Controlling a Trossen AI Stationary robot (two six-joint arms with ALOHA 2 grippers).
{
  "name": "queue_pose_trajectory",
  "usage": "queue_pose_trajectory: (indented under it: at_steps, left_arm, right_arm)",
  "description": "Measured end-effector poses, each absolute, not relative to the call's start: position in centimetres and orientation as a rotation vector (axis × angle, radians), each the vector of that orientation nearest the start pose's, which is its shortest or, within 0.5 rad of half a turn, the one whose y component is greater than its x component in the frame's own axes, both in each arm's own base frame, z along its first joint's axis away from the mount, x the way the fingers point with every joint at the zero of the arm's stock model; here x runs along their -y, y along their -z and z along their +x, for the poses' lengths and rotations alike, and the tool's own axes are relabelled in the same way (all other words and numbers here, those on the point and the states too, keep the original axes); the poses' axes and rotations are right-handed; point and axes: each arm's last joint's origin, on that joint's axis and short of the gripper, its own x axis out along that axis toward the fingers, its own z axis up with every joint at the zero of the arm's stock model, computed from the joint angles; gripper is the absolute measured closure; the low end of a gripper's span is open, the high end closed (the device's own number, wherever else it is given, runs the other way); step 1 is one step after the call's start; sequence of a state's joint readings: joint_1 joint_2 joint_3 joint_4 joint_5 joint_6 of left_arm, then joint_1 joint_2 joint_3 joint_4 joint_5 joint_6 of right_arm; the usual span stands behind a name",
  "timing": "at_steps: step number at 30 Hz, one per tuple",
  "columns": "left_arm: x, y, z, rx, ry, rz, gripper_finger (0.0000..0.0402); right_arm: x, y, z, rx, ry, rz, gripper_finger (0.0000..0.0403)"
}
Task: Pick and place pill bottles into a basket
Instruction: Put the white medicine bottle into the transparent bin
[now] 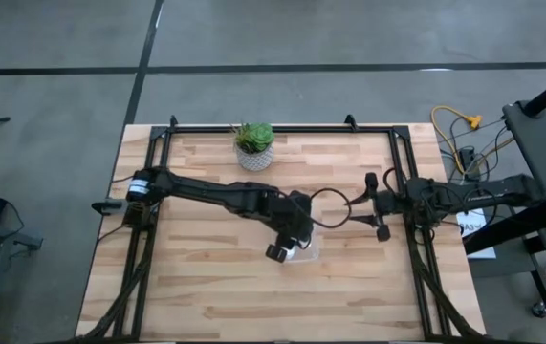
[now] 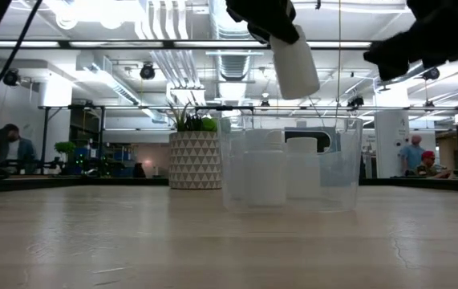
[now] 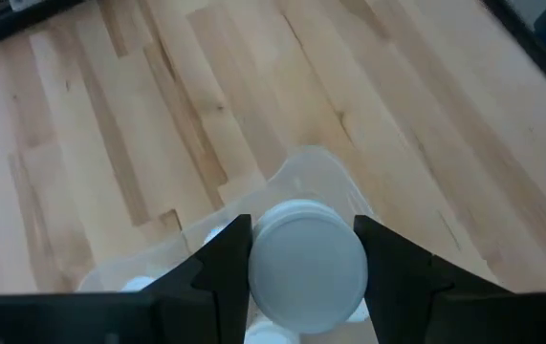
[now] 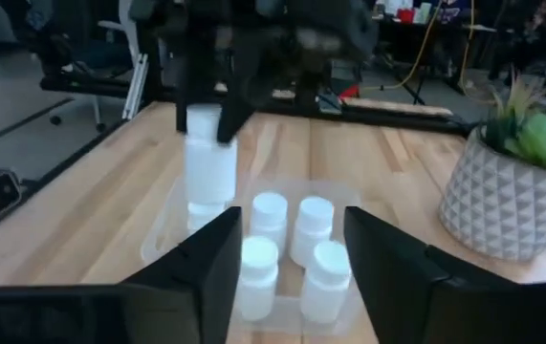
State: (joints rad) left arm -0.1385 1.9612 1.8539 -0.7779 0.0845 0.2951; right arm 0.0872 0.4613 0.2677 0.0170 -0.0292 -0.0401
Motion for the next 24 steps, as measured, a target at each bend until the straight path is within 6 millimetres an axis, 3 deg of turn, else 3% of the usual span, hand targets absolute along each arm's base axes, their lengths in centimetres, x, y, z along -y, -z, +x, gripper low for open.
queue_pose_trajectory:
  at_steps: [5,16,24]
  left_arm:
    - [6.1,-30.6,42.9,-0.832,0.346,0.289,0.0261]
    - [5.8,-29.0,43.2,-0.825,0.357,0.274,0.0261]
    - [5.8,-28.2,43.3,-0.815,0.358,0.268,0.0261]
  right_arm:
    - [-1.2,-19.6,12.2,-0.160,-0.152,-0.036,0.0271]
    - [-1.4,-18.0,11.2,-0.133,-0.227,-0.050,0.0381]
    - [-1.4,-17.7,11.2,-0.146,-0.224,-0.049,0.0394]
